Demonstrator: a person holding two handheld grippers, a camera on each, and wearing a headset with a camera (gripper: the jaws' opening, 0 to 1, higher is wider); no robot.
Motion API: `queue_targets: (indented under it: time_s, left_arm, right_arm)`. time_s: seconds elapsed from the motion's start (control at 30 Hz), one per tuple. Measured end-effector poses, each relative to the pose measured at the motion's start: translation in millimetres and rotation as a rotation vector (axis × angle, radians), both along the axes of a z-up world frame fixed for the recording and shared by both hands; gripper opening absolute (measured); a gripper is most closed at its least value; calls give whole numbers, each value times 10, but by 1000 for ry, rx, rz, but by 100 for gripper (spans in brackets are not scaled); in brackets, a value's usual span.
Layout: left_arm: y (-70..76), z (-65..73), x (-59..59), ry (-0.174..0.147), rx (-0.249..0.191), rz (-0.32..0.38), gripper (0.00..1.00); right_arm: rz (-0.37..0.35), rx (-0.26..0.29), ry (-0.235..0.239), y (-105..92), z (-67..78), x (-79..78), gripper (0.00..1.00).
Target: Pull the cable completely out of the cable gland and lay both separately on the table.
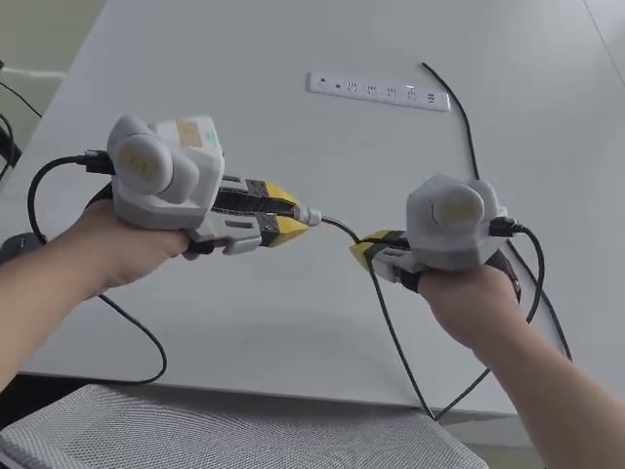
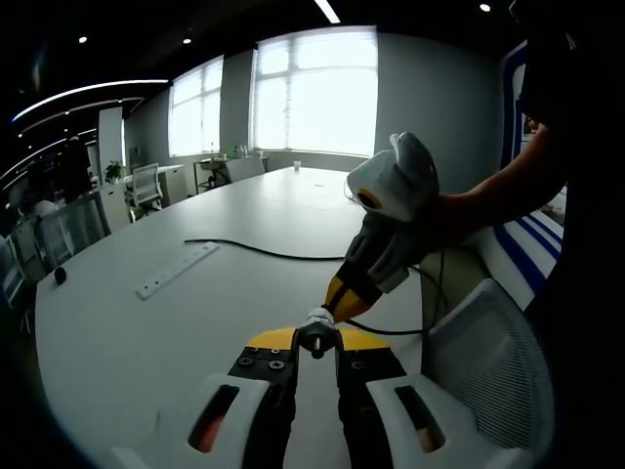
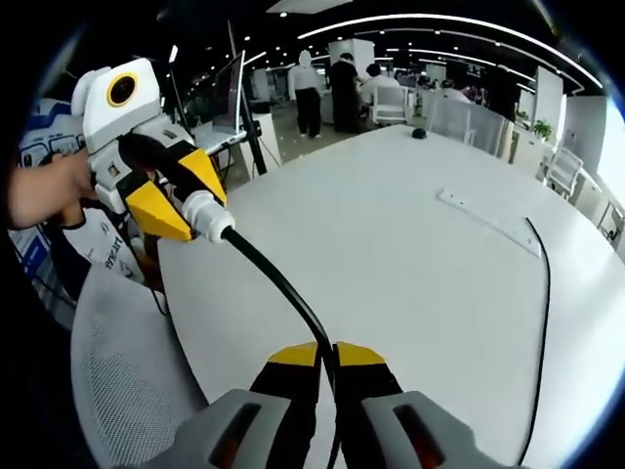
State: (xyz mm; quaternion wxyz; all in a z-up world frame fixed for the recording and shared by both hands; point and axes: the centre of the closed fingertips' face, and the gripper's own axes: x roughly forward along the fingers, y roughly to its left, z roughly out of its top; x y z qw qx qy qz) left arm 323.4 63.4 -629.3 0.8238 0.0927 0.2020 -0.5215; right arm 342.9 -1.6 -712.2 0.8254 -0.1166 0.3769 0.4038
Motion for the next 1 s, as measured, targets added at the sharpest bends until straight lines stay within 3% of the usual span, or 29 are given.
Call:
queue_targets:
  time_s: [0.13,0.5,0.73,0.8,0.87,1.0]
  left_arm:
    - [-8,-9,-3,-1,4,0,15]
    - [33,1,50,-6,7,16,15]
    - [39,-40,52,8,10,19,14]
    - [39,-44,51,8,11,15,14]
    - [39,-44,50,7,9,12,14]
    - [42,-44,52,7,6,9,14]
  right_arm:
    - [17,-13,-41,-2,17,-2,0]
    - [79,-47,-81,63,17,-21,1]
    - [117,-23,-126,220,156,-11,12]
    - [165,-24,-203,316,301,15,14]
    - [216,-32,-244,400,387,-13,15]
    - [368,-105,-362,582,510,-90,13]
